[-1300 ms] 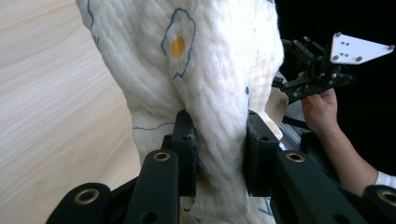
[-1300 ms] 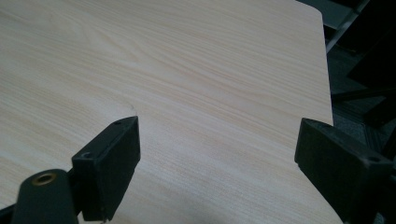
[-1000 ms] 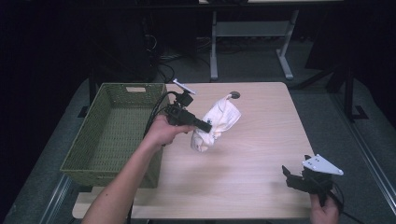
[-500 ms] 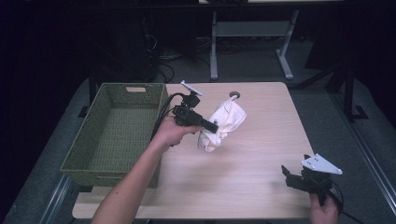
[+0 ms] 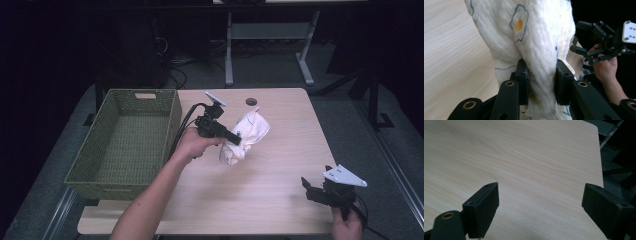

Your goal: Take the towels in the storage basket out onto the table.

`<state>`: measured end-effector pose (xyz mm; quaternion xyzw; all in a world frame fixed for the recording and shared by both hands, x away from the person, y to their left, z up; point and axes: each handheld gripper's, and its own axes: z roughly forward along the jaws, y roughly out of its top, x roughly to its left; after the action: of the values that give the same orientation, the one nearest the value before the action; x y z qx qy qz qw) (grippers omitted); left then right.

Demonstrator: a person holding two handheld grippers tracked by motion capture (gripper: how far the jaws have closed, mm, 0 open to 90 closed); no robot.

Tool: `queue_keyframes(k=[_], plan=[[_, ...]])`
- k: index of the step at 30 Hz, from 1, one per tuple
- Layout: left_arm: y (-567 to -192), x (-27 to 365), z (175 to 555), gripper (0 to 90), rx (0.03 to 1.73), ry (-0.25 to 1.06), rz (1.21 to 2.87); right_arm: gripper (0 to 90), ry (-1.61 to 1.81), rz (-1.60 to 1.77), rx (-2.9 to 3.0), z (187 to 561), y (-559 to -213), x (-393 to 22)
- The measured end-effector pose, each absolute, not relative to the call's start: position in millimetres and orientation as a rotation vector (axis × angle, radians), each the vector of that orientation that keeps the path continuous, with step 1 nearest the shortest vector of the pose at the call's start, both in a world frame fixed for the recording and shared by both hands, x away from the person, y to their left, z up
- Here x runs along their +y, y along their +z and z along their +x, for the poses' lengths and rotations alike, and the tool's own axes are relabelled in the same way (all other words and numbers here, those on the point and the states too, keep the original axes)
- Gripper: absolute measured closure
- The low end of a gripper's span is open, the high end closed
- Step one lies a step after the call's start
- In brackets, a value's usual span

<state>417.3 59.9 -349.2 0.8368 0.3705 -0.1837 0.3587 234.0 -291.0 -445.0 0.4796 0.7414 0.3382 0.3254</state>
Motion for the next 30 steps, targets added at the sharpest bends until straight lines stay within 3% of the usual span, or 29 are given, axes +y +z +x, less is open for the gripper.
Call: queue_keyframes(k=[19, 30], plan=[[-389, 22, 414, 68.8, 0.997, -0.53, 2.158, 13.8, 0.892, 1.251, 1.947, 233, -444, -292], [-411, 22, 410, 68.8, 1.026, -0.526, 2.145, 13.9, 0.888, 1.25, 1.951, 233, -445, -292]])
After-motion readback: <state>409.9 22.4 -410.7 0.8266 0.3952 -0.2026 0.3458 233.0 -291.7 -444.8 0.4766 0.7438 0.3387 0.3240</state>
